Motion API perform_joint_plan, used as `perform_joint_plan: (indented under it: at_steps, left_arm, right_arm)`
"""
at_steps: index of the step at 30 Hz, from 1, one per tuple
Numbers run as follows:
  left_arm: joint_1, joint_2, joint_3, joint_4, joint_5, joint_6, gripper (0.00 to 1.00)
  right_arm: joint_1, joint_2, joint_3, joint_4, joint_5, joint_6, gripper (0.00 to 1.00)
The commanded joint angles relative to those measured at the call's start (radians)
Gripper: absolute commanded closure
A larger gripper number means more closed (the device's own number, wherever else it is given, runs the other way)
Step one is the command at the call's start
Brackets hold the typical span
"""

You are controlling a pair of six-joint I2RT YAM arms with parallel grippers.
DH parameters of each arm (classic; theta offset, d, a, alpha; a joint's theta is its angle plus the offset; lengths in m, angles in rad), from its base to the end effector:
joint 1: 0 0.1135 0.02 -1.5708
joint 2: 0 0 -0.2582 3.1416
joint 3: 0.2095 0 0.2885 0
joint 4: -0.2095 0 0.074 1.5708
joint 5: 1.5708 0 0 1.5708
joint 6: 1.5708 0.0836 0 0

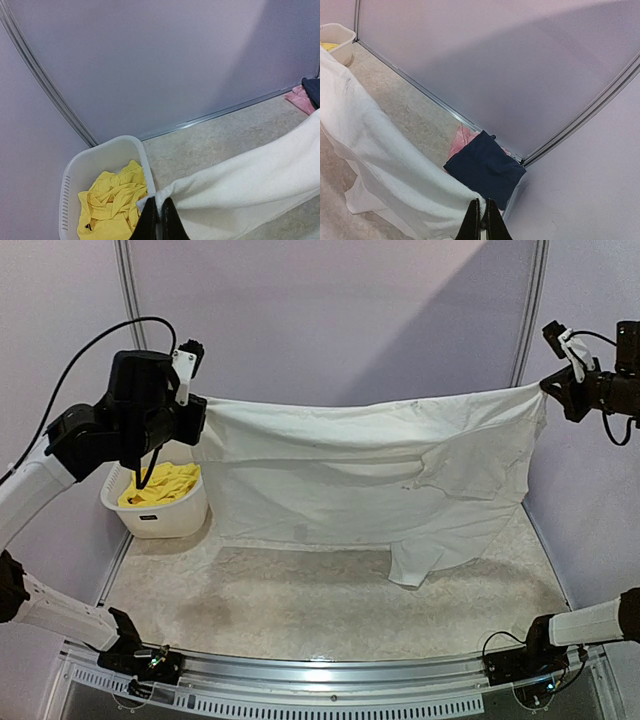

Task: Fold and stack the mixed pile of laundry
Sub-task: Flatten out the 1/3-folded T-shirt at the center of the board.

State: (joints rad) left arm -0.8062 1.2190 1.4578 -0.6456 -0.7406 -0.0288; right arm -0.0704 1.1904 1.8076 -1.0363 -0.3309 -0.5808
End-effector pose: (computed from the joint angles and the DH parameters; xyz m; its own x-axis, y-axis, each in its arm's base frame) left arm 0.2592 -0.1887 0.4272 -0.2768 0.2578 -0.9257 0.0958 0.9659 0.2404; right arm 0.2606 0.0088 0.5032 -0.2134 -0.5052 -0.8362 -0.4146 0.8219 -0.3907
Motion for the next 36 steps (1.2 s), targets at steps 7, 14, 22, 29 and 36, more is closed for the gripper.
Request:
perform_joint_plan:
  at_steps: [7, 14, 22, 29, 36]
  left_arm:
    - [-0.277, -0.167, -0.067, 0.057, -0.315, 0.076, 1.00]
    - [-0.565, -0.229, -0.102, 0.180, -0.571, 0.219, 1.00]
    - [-0.833, -0.221, -0.197, 0.741, -0.791, 0.701, 1.00]
    - [-0.882, -0.160, -0.154, 0.990, -0.808, 0.951, 1.00]
    - [-0.692, -0.049, -0.098, 0.990, -0.776, 1.004, 1.00]
  right_arm:
    - [-0.006, -0.193, 0.008, -0.060, -0.076, -0.006, 1.00]
    - [-0.006, -0.307, 0.073, -0.109, -0.128, -0.014, 1.00]
    - [-0.006, -0.386, 0.168, -0.119, -0.154, 0.000, 1.00]
    - [-0.006, -0.378, 0.220, -0.075, -0.138, 0.042, 1.00]
    - [-0.006, -0.278, 0.050, 0.003, -0.170, 0.027, 1.00]
